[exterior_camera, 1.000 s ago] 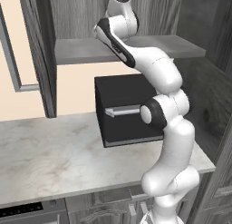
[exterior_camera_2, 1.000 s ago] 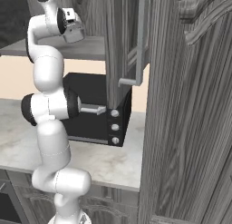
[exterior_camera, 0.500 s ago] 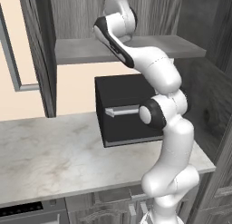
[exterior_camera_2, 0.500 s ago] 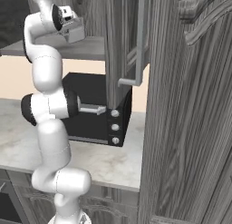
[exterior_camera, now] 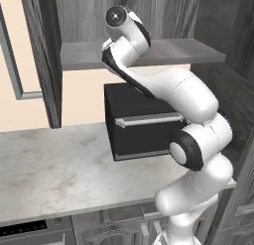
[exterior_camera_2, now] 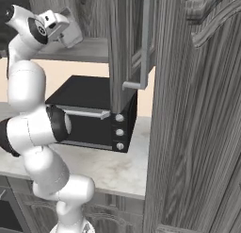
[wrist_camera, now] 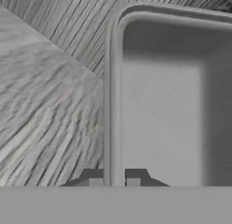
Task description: Retrieve the tupperware and aluminum foil from the cabinet and place them on the dining counter near the plate with lime and broccoli to prepare for storing leftovers.
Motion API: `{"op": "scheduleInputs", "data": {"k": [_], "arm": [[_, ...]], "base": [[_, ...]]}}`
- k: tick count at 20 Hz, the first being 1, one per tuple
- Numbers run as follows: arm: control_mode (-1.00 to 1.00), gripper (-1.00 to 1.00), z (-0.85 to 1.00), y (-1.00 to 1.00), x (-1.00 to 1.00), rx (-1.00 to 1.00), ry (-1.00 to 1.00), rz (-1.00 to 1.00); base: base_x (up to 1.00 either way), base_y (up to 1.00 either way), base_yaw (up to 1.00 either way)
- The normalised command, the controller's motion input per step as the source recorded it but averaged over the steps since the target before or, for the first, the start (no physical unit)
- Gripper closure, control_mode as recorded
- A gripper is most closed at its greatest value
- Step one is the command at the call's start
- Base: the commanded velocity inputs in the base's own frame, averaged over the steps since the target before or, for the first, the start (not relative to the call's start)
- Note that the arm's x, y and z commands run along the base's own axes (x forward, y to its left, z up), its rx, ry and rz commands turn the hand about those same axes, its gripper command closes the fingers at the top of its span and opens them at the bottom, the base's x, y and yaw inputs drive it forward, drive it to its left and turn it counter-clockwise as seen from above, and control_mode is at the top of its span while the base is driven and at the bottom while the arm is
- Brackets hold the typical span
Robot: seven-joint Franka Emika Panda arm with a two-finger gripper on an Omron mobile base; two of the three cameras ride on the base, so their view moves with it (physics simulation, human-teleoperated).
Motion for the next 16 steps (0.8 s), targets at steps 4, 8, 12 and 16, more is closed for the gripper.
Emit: {"op": "scheduleInputs", "data": {"k": [4, 8, 12, 16], "arm": [[-1.0, 1.0, -0.03, -0.11, -1.0, -0.01, -0.06, -0.06], [-1.0, 1.0, 0.13, -0.1, -1.0, 0.0, 0.01, -0.01], [-1.0, 1.0, 0.32, -0.01, -1.0, 0.0, 0.15, 0.0], [-1.0, 1.0, 0.15, -0.08, -1.0, 0.0, 0.19, 0.0]], "base": [[0.0, 0.0, 0.0], [0.0, 0.0, 0.0], [0.0, 0.0, 0.0], [0.0, 0.0, 0.0]]}}
